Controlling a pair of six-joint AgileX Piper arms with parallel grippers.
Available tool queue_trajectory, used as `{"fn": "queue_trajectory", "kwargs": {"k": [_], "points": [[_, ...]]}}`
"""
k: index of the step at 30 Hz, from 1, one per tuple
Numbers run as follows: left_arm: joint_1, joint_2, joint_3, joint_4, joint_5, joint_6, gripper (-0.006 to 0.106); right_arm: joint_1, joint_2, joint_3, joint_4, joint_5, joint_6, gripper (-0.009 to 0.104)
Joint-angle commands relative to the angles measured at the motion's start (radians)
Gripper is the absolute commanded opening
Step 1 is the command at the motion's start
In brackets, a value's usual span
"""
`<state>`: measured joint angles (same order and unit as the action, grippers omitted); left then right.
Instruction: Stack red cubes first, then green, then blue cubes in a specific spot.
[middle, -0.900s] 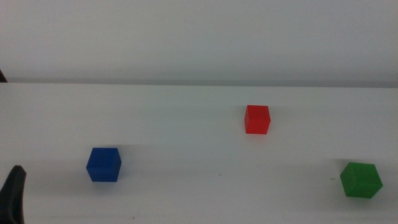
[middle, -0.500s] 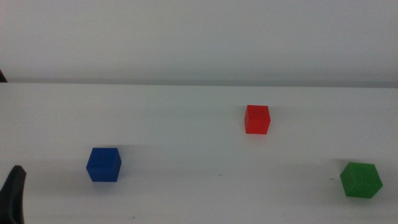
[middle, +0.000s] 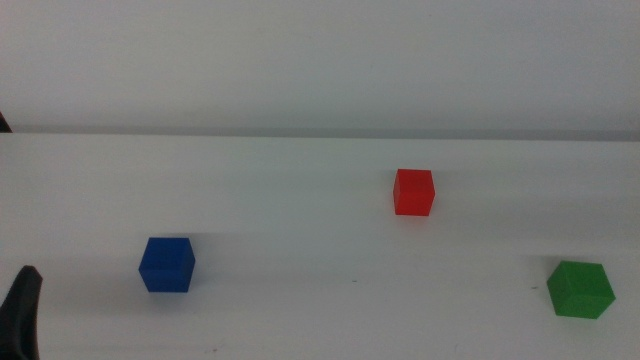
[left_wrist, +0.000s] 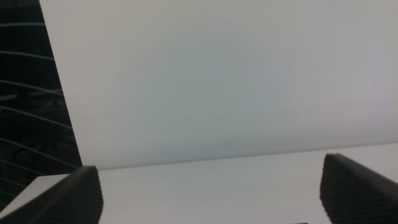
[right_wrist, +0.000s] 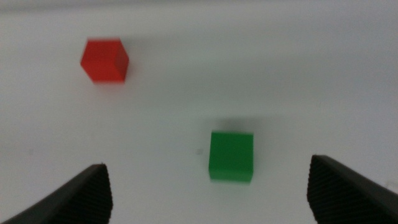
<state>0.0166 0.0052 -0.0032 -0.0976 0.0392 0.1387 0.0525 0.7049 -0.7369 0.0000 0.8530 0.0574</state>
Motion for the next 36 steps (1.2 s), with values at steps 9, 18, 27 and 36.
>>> {"fn": "queue_trajectory", "kwargs": {"k": [9, 18, 27, 36], "points": [[0.004, -0.042, 0.040, -0.005, -0.005, -0.004, 0.094, 0.024, 0.580, -0.433, 0.052, 0.180, 0.094, 0.084], [0.004, -0.042, 0.040, -0.005, -0.005, -0.004, 0.094, 0.203, 1.079, -0.909, 0.048, 0.318, 0.242, 0.084], [0.004, -0.042, 0.040, -0.005, -0.005, -0.004, 0.094, 0.306, 1.355, -1.135, 0.022, 0.383, 0.366, 0.084], [0.004, -0.042, 0.040, -0.005, -0.005, -0.004, 0.094, 0.308, 1.466, -1.135, -0.027, 0.378, 0.398, 0.084]]}}
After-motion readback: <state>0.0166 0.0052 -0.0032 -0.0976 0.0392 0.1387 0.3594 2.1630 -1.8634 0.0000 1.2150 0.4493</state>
